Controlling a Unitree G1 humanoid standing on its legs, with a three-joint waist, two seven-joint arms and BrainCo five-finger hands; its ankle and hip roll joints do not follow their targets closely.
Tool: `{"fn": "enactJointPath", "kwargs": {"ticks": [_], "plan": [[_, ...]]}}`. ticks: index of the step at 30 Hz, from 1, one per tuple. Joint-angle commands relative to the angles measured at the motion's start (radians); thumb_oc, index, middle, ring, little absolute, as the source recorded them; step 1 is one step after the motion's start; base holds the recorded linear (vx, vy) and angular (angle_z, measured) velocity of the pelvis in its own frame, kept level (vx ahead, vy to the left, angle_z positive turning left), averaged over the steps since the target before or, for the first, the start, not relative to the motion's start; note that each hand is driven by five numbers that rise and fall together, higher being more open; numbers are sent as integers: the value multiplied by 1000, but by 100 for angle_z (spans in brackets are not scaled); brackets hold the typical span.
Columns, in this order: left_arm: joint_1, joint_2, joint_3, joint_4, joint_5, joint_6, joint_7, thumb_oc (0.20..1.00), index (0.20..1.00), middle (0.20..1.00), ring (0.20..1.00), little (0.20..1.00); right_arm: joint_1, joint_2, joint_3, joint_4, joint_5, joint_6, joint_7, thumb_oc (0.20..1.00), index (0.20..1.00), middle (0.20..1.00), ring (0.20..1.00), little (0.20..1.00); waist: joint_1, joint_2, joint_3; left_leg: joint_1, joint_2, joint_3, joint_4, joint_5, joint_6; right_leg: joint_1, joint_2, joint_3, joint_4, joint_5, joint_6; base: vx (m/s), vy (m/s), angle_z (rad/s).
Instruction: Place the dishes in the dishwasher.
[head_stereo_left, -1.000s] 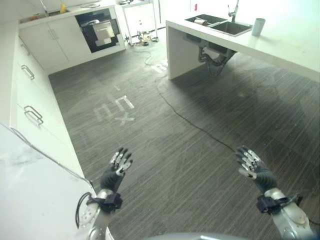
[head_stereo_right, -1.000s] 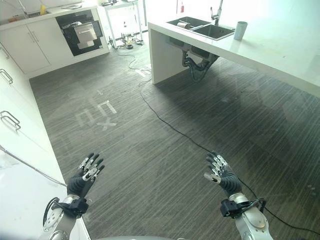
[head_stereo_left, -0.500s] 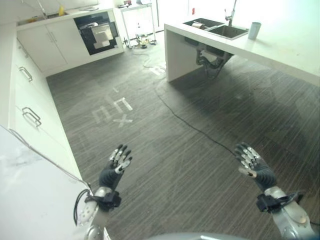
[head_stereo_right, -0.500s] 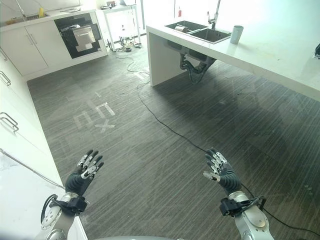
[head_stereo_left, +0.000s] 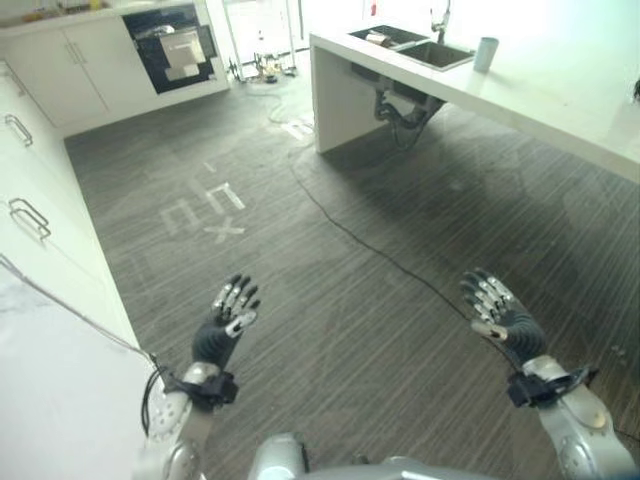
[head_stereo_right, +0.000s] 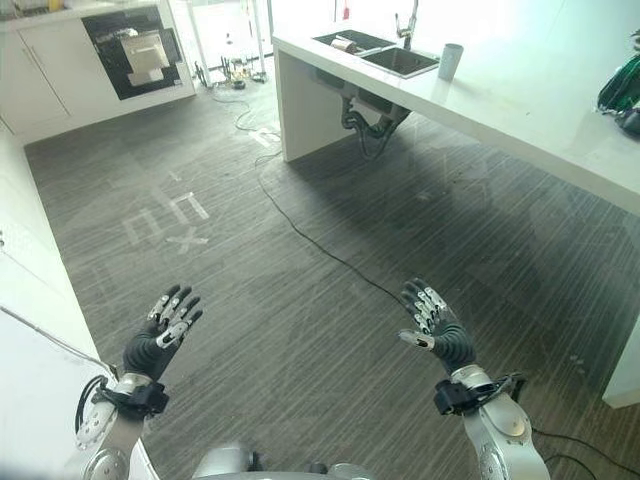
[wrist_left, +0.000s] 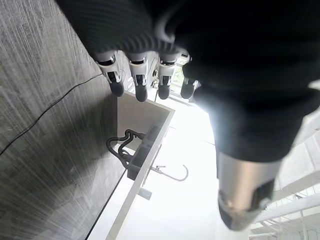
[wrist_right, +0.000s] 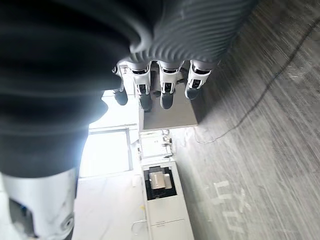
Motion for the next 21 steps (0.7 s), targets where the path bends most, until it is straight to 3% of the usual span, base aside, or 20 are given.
{"fn": "enactJointPath", "kwargs": {"ticks": [1, 3, 4, 5, 9, 12, 14, 17, 19, 20, 21], "plan": [[-32, 5, 61, -57, 16, -68, -16, 1000, 1000, 1000, 1000, 1000, -48, -23, -17, -40, 48, -57, 6, 1000, 1000, 1000, 1000, 1000, -1, 34, 49, 125, 48, 66, -354, 18, -27, 153, 4, 49, -233, 75, 97, 380, 211, 8], [-28, 10, 55, -63, 17, -79, -12, 1000, 1000, 1000, 1000, 1000, -42, -29, -32, -49, 46, -49, 19, 1000, 1000, 1000, 1000, 1000, 9, 55, 53, 129, 50, 63, -560, 102, -46, 197, 11, 58, -242, 48, 109, 470, 264, 7], [-15, 6, 56, -66, 15, -90, -19, 1000, 1000, 1000, 1000, 1000, -41, -37, -40, -57, 39, -40, 23, 1000, 1000, 1000, 1000, 1000, 33, 67, 52, 79, 60, -14, -586, 142, -61, 237, 22, 89, -242, 21, 103, 509, 280, 4], [-10, 3, 59, -65, 11, -93, -24, 1000, 1000, 1000, 1000, 1000, -44, -43, -42, -59, 37, -37, 26, 1000, 1000, 1000, 1000, 1000, 39, 68, 53, 72, 61, -24, -586, 151, -63, 251, 22, 93, -242, 11, 101, 492, 306, -26], [-26, 9, 70, -50, 4, -108, -26, 1000, 1000, 1000, 1000, 1000, -57, -51, -45, -61, 60, -42, 34, 1000, 1000, 1000, 1000, 1000, 39, 65, 41, 105, 57, 22, -575, 111, -34, 272, -27, 61, -201, -24, 127, 354, 279, -56], [-47, 19, 81, -50, 1, -87, -20, 1000, 1000, 1000, 1000, 1000, -33, -19, -51, -88, 60, -32, 41, 1000, 1000, 1000, 1000, 1000, 48, 50, 19, 116, 28, 4, -563, 93, -12, 285, -62, 50, -143, -44, 160, 373, 199, -4], [-59, 25, 85, -59, 18, -76, -34, 1000, 1000, 1000, 1000, 1000, -18, 16, -38, -105, 39, -34, 31, 1000, 1000, 1000, 1000, 1000, 58, 30, -8, 135, -10, -8, -563, 74, 21, 265, -103, 32, -55, 11, 201, 412, 214, -7], [-61, 27, 77, -73, 42, -63, -41, 1000, 1000, 1000, 1000, 1000, -27, 44, -22, -107, 20, -35, 9, 1000, 1000, 1000, 1000, 1000, 63, 23, -29, 171, -53, -23, -576, 53, 55, 210, -138, 28, 119, 127, 228, 409, 270, -5], [-64, 33, 60, -77, 51, -49, -46, 1000, 1000, 1000, 1000, 1000, -37, 59, -9, -103, 15, -33, -7, 1000, 1000, 1000, 1000, 1000, 64, 34, -42, 196, -78, -39, -582, 33, 77, 167, -146, 31, 291, 199, 233, 384, 290, 16], [-60, 33, 46, -85, 64, -45, -44, 1000, 1000, 1000, 1000, 1000, -30, 71, 5, -112, 5, -34, -12, 1000, 1000, 1000, 1000, 1000, 57, 55, -37, 232, -93, -57, -580, 6, 97, 72, -148, 36, 515, 237, 227, 317, 275, 27], [-58, 32, 40, -88, 69, -45, -41, 1000, 1000, 1000, 1000, 1000, -28, 72, 11, -115, 1, -36, -15, 1000, 1000, 1000, 1000, 1000, 53, 71, -37, 242, -87, -61, -581, 0, 100, 27, -141, 39, 564, 246, 218, 300, 270, 15]]}}
